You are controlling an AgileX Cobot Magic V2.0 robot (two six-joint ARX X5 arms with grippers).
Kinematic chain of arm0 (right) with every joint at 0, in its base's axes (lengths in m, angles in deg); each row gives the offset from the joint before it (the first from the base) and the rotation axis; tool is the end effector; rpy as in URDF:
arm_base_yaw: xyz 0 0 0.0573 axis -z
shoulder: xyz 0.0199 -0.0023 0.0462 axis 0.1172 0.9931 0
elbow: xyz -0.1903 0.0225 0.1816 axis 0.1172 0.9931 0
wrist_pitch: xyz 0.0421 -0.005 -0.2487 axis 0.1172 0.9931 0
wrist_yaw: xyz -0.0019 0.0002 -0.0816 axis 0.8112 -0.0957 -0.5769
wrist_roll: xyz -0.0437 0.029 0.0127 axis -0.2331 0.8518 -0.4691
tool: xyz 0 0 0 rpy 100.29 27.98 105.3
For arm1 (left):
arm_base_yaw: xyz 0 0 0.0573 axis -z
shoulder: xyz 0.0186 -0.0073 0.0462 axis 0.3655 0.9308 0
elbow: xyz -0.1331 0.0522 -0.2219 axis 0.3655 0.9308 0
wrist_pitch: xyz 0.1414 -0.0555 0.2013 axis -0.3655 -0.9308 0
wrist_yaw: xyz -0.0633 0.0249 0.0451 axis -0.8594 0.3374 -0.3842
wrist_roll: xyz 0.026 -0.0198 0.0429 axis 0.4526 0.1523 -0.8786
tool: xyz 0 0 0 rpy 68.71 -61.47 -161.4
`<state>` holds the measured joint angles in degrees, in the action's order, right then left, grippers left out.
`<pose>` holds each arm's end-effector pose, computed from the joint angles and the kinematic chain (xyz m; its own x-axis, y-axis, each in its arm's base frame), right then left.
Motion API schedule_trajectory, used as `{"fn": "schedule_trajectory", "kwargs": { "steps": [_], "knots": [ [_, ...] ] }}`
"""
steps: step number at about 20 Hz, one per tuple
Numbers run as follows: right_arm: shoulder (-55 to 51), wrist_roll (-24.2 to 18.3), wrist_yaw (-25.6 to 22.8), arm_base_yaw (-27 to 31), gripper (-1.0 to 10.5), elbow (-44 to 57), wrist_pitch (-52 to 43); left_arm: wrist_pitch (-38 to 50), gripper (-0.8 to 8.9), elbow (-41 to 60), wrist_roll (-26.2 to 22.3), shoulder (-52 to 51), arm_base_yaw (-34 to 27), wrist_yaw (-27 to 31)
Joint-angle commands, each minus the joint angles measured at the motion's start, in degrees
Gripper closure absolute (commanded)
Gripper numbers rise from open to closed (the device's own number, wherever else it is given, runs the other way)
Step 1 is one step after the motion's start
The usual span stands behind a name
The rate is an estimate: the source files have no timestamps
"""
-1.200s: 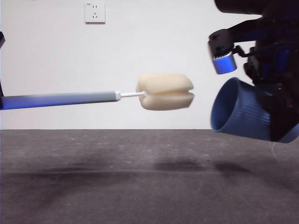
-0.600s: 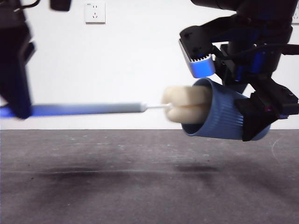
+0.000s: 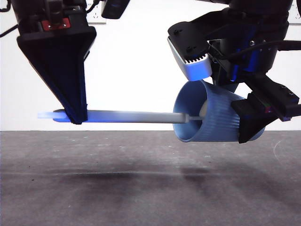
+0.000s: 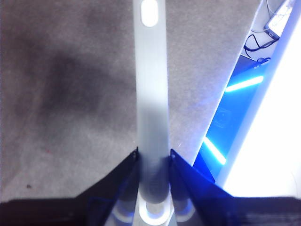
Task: Pick up the cup brush,pick up the cup,insert the brush into the cup,clean the cup,put the cup brush back,put the cup back to the fixed position on the table
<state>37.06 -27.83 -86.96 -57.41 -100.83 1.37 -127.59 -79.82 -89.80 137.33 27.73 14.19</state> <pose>0.1769 0.1918 0.2099 0.6555 -0.0363 -0.7544 -0.7436 -0.2053 -0.6363 0.1654 -0.1943 0.2514 0.1472 -0.2692 -0.9518 0.9026 0.4301 0.0180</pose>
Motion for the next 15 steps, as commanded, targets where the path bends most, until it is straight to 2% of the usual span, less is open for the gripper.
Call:
{"fn": "schedule_trajectory", "kwargs": {
  "steps": [1,4,12,15],
  "knots": [
    [0.5,0.5,0.13,-0.35,9.6,0.02,-0.57,-3.34,8.21,0.15,0.37,-0.7,-1.07,1.97],
    [0.5,0.48,0.13,-0.31,9.6,0.02,-0.57,-8.66,8.21,0.17,0.39,-2.38,-2.16,4.04],
    [0.5,0.48,0.17,-0.31,9.6,0.02,-0.57,-18.71,8.22,0.17,1.42,-10.05,-3.04,3.69],
    [0.5,0.5,0.17,-0.31,9.6,0.02,-0.57,-18.49,8.22,0.2,1.25,-10.1,-3.04,3.65]
  ]
}}
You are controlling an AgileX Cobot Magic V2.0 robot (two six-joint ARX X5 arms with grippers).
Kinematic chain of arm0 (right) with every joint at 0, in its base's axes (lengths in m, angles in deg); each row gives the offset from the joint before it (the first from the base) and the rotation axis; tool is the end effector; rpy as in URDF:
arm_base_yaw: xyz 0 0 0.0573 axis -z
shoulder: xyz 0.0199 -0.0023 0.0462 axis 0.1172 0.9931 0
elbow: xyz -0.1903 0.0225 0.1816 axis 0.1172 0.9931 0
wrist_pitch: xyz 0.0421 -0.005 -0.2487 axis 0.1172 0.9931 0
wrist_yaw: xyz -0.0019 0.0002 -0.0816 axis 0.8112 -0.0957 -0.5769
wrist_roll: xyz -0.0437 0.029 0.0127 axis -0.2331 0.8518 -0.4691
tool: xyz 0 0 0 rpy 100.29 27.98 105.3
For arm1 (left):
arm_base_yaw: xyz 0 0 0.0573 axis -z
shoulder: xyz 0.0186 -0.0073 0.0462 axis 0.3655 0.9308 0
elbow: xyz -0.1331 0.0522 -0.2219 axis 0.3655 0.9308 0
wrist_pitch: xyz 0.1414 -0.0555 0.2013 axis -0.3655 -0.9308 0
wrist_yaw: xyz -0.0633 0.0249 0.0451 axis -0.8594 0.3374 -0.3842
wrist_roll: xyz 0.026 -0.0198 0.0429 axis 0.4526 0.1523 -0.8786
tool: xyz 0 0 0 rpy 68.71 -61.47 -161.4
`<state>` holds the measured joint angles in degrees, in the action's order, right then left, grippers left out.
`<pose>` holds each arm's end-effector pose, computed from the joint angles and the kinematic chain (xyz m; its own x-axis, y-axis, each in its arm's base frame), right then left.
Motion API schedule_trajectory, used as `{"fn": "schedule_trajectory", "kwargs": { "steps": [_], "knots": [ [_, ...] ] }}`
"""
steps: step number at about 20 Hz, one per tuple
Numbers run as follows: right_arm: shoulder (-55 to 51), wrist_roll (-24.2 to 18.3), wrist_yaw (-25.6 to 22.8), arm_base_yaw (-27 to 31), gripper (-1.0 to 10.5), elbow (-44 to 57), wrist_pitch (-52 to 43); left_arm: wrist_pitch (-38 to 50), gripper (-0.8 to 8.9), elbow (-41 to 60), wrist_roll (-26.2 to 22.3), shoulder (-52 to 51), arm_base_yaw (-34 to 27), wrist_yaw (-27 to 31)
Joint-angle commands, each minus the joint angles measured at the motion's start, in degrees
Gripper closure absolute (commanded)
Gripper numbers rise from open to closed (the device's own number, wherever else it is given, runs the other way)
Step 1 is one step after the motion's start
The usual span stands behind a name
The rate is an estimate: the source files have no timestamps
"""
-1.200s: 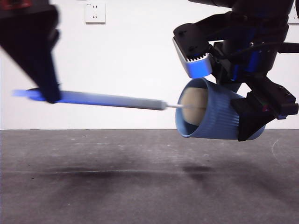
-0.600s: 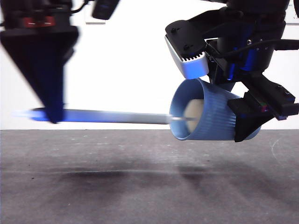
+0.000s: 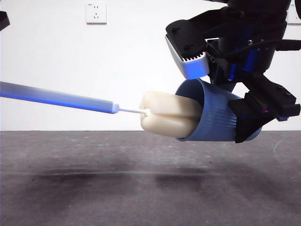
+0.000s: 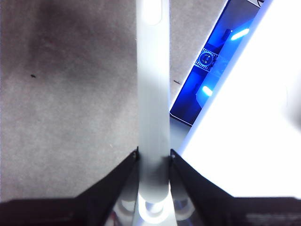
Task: Pick up the cup brush,pick up the cup,insert the brush into the cup,clean the cup,put the cup brush back,put the cup back to the fixed position on the table
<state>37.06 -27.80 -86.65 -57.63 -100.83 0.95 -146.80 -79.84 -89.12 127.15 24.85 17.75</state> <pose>0.1765 0.1931 0.2101 0.6563 -0.0256 -0.7540 -0.7418 -0.2039 -0.6388 0.1344 -0.1408 0.2806 0.1001 -0.1083 -0.9891 0.8692 0.4933 0.0339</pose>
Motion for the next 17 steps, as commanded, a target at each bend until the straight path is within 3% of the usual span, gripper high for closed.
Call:
{"fn": "schedule_trajectory", "kwargs": {
  "steps": [1,4,11,17],
  "knots": [
    [0.5,0.79,-0.13,-0.09,9.6,0.02,-0.15,1.88,8.22,0.22,0.59,0.11,-0.15,-0.04],
    [0.5,1.27,-0.04,-0.11,9.6,0.02,-0.15,6.05,8.22,0.22,0.61,0.5,-0.15,-0.57],
    [0.5,1.29,0.28,-0.24,9.6,0.02,-0.2,19.08,8.22,0.22,2.1,6.34,-0.09,-7.87],
    [0.5,1.95,0.26,-0.59,9.6,0.02,-0.17,21.0,8.22,0.22,2.73,9.4,-0.09,-7.85]
  ]
}}
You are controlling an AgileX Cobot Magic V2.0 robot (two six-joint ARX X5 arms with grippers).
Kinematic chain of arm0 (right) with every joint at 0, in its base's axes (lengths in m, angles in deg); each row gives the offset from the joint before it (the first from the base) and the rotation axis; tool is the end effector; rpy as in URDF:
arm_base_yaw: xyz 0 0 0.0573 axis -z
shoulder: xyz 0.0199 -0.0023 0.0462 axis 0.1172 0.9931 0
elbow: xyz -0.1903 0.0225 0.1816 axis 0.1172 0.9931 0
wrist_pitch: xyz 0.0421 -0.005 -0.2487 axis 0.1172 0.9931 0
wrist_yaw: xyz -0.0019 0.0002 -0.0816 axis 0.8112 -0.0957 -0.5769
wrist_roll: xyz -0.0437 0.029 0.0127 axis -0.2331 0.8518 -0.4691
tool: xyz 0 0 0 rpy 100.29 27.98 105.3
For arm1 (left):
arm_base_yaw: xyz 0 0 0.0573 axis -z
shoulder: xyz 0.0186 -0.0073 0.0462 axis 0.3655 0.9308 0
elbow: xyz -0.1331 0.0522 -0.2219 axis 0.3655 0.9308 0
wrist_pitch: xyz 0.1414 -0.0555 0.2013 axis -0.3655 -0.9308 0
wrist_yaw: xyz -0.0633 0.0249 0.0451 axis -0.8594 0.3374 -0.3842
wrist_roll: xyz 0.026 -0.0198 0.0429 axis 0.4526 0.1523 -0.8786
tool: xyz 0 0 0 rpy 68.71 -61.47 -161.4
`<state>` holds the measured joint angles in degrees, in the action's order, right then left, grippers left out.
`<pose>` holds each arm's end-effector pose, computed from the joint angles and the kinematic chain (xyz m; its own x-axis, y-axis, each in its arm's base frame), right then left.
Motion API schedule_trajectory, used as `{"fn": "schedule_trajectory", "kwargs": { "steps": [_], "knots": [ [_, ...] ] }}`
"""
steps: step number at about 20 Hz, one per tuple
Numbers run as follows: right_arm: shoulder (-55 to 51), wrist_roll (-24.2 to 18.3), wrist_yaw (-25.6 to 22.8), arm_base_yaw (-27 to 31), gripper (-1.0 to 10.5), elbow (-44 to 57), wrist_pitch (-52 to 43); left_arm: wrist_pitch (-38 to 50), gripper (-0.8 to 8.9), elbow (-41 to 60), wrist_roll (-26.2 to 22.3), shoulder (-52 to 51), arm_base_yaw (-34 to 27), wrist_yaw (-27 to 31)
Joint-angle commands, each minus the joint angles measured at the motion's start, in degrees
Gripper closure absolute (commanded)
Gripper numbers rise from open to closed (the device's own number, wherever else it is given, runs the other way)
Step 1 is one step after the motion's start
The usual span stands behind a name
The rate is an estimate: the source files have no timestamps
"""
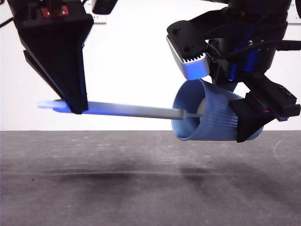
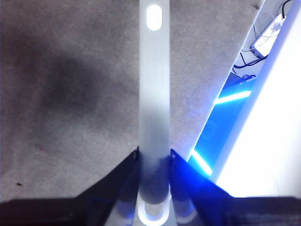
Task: Pick up the cup brush,pick up the cup,insert the brush into the cup,clean the cup,put the cup brush back,put the cup back to the fixed position on the table
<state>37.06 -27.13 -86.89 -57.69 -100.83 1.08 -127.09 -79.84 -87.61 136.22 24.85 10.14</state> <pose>0.1762 0.1930 0.2101 0.6574 -0.0292 -0.7530 -0.7426 -0.1944 -0.6409 0.1720 -0.1856 0.2565 0.1268 -0.3278 -0.9362 0.8725 0.4858 -0.0520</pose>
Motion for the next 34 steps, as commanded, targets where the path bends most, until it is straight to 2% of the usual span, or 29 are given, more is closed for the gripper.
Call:
{"fn": "schedule_trajectory", "kwargs": {
  "steps": [1,3,7,11,13,18,20,23,25,27,30,32,34],
  "knots": [
    [0.5,1.4,0.5,-0.52,9.6,0.02,-0.24,0.79,8.22,0.22,1.22,0.28,-0.09,-0.22],
    [0.5,1.64,0.46,-0.5,9.6,0.02,-0.2,-2.99,8.21,0.22,1.22,-0.55,-0.44,1.07],
    [0.5,1.77,0.44,-0.5,9.6,0.02,-0.07,-11.58,8.21,0.22,1.33,-5.84,-1.77,9.09],
    [0.5,2.91,0.39,-0.48,9.6,0.02,-0.04,-15.98,8.21,0.22,4.76,-13.88,-4.46,9.29],
    [0.5,5.05,0.28,-0.46,9.6,0.02,-0.09,-17.46,8.21,0.22,5.7,-17.38,-5.55,10.08],
    [0.48,17.75,0.26,-0.35,9.6,0.02,-0.46,-17.75,8.22,0.31,9.29,-22.77,-7.28,12.2],
    [0.44,25.59,0.28,-0.35,9.6,0.0,-0.87,-15.41,8.22,1.01,12.15,-23.47,-7.58,12.87],
    [-1.36,41.29,1.25,-0.35,9.6,0.0,-0.87,-5.05,8.22,6.88,18.73,-23.67,-8.2,13.2],
    [-4.0,51.56,5.79,-0.35,9.6,0.0,-1.38,5.88,8.22,14.21,24.9,-23.58,-8.17,13.88],
    [-7.67,59.52,9.7,-0.09,9.6,0.0,-3.82,16.66,8.21,21.18,31.04,-23.52,-8.2,17.44],
    [-13.22,66.73,15.82,-0.09,9.6,0.0,-9.55,25.59,8.22,25.35,35.78,-22.8,-8.39,21.94],
    [-15.61,68.85,17.09,-0.09,9.6,0.0,-12.33,30.53,8.22,25.35,37.16,-19.98,-8.9,21.42],
    [-17.22,68.83,17.09,-0.09,9.6,0.0,-12.98,34.71,8.22,25.35,38.75,-14.93,-8.87,20.81]
  ]
}}
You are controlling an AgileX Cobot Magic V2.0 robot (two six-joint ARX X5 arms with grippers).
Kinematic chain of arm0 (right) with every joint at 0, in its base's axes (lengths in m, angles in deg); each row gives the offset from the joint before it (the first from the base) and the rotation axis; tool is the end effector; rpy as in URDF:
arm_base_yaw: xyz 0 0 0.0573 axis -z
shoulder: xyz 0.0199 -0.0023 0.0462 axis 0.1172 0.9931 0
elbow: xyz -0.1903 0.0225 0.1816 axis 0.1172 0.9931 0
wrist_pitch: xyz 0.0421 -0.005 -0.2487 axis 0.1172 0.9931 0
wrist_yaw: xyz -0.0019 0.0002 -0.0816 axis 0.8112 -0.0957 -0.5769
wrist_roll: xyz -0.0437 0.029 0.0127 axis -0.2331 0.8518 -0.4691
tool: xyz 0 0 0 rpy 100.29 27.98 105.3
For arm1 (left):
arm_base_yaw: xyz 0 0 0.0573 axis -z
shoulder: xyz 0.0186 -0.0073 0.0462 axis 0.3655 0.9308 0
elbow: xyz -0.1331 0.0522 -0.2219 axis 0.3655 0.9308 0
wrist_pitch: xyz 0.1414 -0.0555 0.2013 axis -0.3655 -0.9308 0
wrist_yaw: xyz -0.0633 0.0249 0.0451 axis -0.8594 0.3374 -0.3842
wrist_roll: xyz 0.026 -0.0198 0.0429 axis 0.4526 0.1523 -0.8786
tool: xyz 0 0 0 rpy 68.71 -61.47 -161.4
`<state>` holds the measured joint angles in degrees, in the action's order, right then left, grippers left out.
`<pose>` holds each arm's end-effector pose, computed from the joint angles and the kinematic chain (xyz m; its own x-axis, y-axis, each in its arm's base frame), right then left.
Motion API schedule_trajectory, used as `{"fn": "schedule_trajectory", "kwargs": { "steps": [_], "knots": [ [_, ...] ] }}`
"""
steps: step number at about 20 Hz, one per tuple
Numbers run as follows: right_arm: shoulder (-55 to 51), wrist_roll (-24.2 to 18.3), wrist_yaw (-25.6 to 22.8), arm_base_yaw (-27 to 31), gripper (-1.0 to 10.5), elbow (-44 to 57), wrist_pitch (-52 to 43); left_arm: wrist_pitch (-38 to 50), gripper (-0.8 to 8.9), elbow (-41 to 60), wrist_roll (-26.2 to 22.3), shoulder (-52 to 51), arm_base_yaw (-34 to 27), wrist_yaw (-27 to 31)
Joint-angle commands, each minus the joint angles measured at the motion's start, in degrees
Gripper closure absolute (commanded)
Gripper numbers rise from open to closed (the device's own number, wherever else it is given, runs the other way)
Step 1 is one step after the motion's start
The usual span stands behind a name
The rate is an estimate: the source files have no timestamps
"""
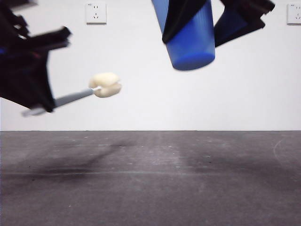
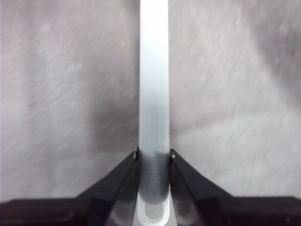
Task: Pick up the cup brush,pick up the cup,insert the brush into the cup,clean the cup,put the cup brush back,put the cup back to the fixed position on the table
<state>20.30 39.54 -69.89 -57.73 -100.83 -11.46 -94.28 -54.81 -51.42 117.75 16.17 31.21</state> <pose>0.1541 0.1784 0.2887 0.7090 0.4657 -0.5296 -0.5532 0.8330 -0.0081 0.1679 -0.1209 0.2222 0.6892 -0.2402 -0.6836 0.2044 0.9696 -0.1346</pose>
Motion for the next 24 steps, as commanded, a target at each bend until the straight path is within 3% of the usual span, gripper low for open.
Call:
{"fn": "schedule_trajectory", "kwargs": {
  "steps": [1,8,14,20,23,24],
  "knots": [
    [-0.87,2.16,0.09,-0.04,9.6,0.0,-0.35,3.37,8.22,0.33,2.99,6.25,-0.2,-0.24],
    [-2.38,2.12,0.09,-0.04,9.6,0.0,0.04,14.36,8.22,0.33,8.35,19.69,-0.26,0.2],
    [-2.38,2.12,0.09,-0.04,9.6,0.0,0.11,16.17,8.21,0.33,9.75,27.52,-0.24,0.0],
    [-2.38,2.12,0.09,-0.04,9.6,0.0,0.11,16.24,8.0,0.33,11.08,28.26,-0.26,-1.88],
    [-2.38,2.12,0.09,-0.04,9.6,0.0,0.13,15.93,4.79,0.33,11.08,28.26,-0.24,-4.22],
    [-2.38,2.12,0.09,-0.04,9.6,0.0,0.13,15.89,4.25,0.33,11.06,28.24,-0.26,-4.9]
  ]
}}
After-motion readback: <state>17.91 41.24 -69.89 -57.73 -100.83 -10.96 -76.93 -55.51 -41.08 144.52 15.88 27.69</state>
